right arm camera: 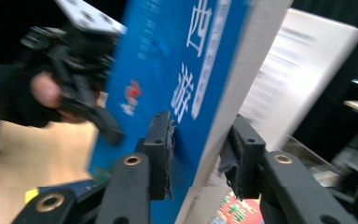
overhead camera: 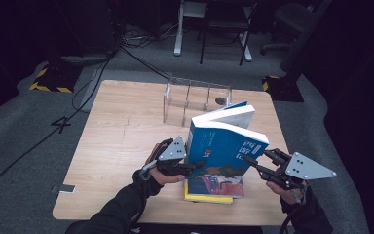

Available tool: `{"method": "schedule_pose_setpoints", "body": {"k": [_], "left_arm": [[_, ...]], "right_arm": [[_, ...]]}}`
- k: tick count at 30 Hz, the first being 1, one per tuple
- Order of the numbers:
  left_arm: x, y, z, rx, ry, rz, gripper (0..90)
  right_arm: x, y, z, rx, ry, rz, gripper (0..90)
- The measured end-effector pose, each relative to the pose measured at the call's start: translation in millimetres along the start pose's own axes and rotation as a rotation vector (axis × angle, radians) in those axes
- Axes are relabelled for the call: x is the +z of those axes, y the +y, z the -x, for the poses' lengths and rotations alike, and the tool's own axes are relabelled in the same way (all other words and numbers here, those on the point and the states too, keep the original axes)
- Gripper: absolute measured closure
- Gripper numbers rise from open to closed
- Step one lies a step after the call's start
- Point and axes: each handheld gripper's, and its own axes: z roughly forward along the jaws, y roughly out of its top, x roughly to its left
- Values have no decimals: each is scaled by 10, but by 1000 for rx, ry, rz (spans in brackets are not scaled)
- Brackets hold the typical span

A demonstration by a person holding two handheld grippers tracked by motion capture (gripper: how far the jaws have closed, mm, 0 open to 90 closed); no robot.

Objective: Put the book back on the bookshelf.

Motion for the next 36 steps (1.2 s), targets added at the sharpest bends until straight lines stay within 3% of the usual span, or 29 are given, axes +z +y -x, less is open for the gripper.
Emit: {"method": "schedule_pose_setpoints", "body": {"k": [8,13,15,17,24,30,34,36], "left_arm": [[-29,-11,62,5,-21,3,594],[-38,-18,83,3,-31,7,602],[-39,-9,93,10,-27,7,600],[-37,-1,105,6,-27,8,595],[-57,111,71,-25,-31,63,563],[-112,345,44,-22,-41,113,542],[-152,530,42,-5,-36,119,539],[-167,609,34,-16,-47,119,525]], "right_arm": [[47,-179,90,66,-92,-42,500],[216,-321,113,116,-30,-92,344],[307,-408,126,165,16,-118,293],[376,-466,109,186,56,-124,288],[426,-480,53,192,42,-137,298],[413,-472,46,185,36,-141,319],[407,-468,42,182,37,-142,324],[406,-466,41,180,35,-144,327]]}}
